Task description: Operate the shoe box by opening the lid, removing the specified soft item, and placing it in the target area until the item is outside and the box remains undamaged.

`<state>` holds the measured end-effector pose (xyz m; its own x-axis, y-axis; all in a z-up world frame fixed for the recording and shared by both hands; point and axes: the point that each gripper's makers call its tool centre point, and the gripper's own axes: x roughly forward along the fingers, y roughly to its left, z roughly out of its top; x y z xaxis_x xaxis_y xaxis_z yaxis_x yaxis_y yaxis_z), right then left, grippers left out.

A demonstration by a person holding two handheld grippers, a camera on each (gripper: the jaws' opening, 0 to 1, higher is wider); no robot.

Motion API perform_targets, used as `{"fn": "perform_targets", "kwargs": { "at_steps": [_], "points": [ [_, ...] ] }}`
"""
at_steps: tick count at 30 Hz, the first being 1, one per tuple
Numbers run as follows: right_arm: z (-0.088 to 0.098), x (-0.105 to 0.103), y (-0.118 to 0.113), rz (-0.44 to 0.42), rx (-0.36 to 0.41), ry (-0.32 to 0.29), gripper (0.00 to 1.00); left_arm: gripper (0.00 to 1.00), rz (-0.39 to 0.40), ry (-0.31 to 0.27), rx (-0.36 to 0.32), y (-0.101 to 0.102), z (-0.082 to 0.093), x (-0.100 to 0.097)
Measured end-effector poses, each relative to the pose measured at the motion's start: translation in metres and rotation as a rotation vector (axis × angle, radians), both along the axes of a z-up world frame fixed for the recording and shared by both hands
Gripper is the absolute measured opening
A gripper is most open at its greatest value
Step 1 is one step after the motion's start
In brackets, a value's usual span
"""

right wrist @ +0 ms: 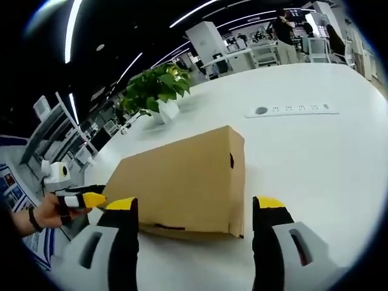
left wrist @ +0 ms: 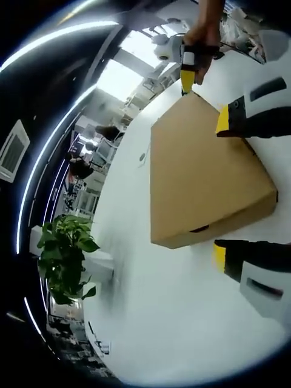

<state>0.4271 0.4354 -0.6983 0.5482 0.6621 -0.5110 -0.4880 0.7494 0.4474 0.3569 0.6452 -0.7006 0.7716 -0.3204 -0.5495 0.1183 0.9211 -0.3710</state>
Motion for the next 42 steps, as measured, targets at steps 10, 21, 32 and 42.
{"fn": "perform_targets", "kwargs": {
  "at_steps": [10, 21, 32, 42],
  "points": [
    [-0.009, -0.002, 0.006, 0.017, -0.062, -0.014, 0.62, 0.67, -0.022, 0.03, -0.014, -0.003, -0.008, 0.001],
    [-0.009, -0.006, 0.008, -0.007, -0.118, -0.036, 0.56, 0.65, -0.031, 0.031, -0.011, -0.006, -0.007, 0.0],
    [-0.011, -0.022, 0.001, -0.072, -0.111, -0.037, 0.55, 0.63, -0.111, 0.048, -0.011, -0.008, -0.006, -0.004],
    [-0.012, -0.051, -0.01, -0.079, -0.112, -0.01, 0.53, 0.62, -0.167, 0.064, -0.01, -0.011, -0.007, -0.017]
  ]
}}
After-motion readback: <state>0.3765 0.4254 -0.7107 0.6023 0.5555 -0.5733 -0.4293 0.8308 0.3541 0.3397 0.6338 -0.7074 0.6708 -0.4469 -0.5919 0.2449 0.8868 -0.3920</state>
